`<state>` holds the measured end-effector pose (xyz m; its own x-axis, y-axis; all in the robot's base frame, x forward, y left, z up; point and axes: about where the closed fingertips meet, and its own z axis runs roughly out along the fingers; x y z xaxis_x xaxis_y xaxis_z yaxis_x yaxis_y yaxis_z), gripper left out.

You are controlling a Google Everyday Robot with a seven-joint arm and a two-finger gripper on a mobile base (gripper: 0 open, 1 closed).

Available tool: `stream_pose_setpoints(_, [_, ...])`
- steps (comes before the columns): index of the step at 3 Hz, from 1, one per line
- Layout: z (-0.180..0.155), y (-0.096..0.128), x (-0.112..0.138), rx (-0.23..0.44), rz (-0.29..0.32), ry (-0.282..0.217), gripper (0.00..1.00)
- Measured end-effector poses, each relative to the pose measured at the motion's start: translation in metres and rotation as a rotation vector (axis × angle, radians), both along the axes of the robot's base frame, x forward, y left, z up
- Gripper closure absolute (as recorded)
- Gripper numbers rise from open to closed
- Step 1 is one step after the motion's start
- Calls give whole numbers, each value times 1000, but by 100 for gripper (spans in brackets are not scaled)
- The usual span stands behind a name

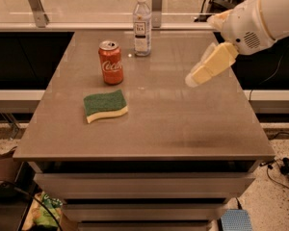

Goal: Knock coke can over

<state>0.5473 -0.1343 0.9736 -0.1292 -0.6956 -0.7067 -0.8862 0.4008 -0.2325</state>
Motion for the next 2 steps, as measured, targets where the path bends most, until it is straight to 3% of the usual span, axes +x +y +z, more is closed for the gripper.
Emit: stream_pose_setpoints(2, [-30,44,20,79,57,6,0])
